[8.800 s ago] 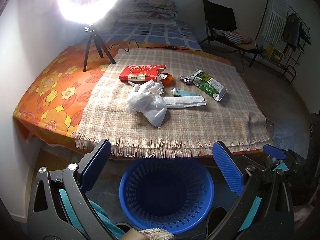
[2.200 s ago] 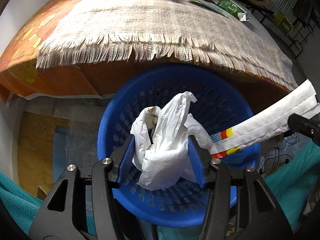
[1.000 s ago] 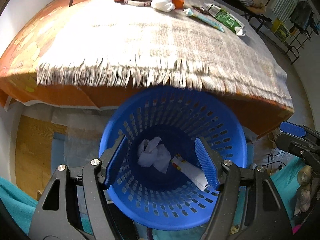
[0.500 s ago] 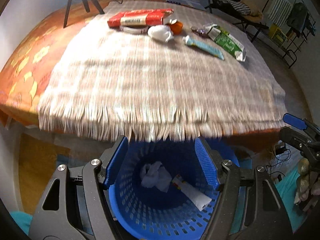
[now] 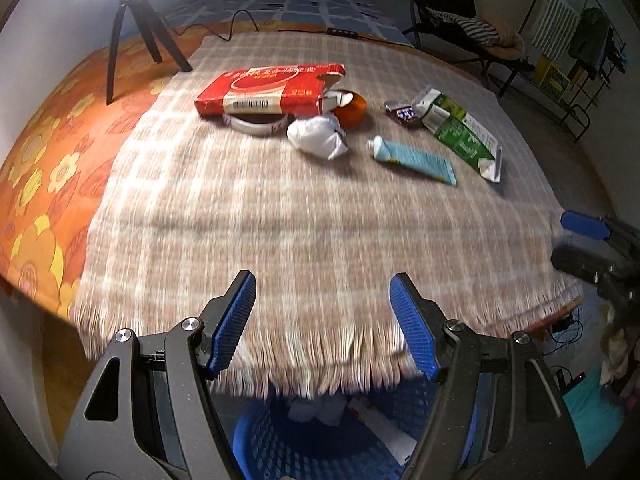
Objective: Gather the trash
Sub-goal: 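Move both tools back over the bed toward the remaining trash, then grasp the crumpled white tissue with the left tool while the right tool grasps the milk carton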
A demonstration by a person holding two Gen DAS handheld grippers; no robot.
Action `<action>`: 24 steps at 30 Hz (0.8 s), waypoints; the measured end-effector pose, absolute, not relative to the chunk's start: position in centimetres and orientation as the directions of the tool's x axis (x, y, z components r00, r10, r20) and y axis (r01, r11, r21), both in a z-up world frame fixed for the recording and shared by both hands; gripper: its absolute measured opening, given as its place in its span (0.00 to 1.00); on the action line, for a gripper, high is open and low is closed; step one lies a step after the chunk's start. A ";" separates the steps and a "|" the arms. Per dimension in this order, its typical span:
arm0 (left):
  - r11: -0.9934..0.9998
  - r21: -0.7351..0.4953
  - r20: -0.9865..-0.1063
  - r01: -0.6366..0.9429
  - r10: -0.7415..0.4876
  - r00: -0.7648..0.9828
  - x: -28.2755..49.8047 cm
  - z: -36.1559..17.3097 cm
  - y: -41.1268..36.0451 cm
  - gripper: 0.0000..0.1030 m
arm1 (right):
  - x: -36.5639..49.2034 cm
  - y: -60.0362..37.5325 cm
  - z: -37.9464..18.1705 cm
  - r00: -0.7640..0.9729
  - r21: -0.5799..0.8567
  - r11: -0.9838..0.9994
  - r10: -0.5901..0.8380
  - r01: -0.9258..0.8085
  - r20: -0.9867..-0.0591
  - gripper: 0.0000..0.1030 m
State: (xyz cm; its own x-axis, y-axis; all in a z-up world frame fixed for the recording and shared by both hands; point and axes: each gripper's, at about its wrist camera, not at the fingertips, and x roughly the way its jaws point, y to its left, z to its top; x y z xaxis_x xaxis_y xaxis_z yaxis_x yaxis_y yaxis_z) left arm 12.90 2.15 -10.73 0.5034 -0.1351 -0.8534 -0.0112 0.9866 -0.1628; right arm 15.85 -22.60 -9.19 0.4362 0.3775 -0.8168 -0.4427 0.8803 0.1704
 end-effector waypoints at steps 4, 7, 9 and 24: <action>0.985 -0.172 -0.851 -0.019 -0.139 0.506 14.9 -10.7 2.6 0.69 | 19.1 -23.4 -8.6 0.464 0.155 0.895 0.357 -0.418 -0.811 0.88; 0.984 -0.177 -0.847 -0.034 -0.135 0.513 16.7 -10.6 3.1 0.69 | 21.4 -24.2 -8.4 0.476 0.148 0.905 0.343 -0.399 -0.810 0.91; 0.982 -0.185 -0.846 -0.046 -0.135 0.515 17.8 -10.6 3.5 0.69 | 22.7 -24.5 -8.4 0.479 0.139 0.912 0.327 -0.386 -0.815 0.95; 0.960 -0.259 -0.860 -0.111 -0.177 0.479 24.7 -13.2 4.4 0.67 | 29.5 -23.2 -10.9 0.433 0.076 0.907 0.270 -0.415 -0.860 1.00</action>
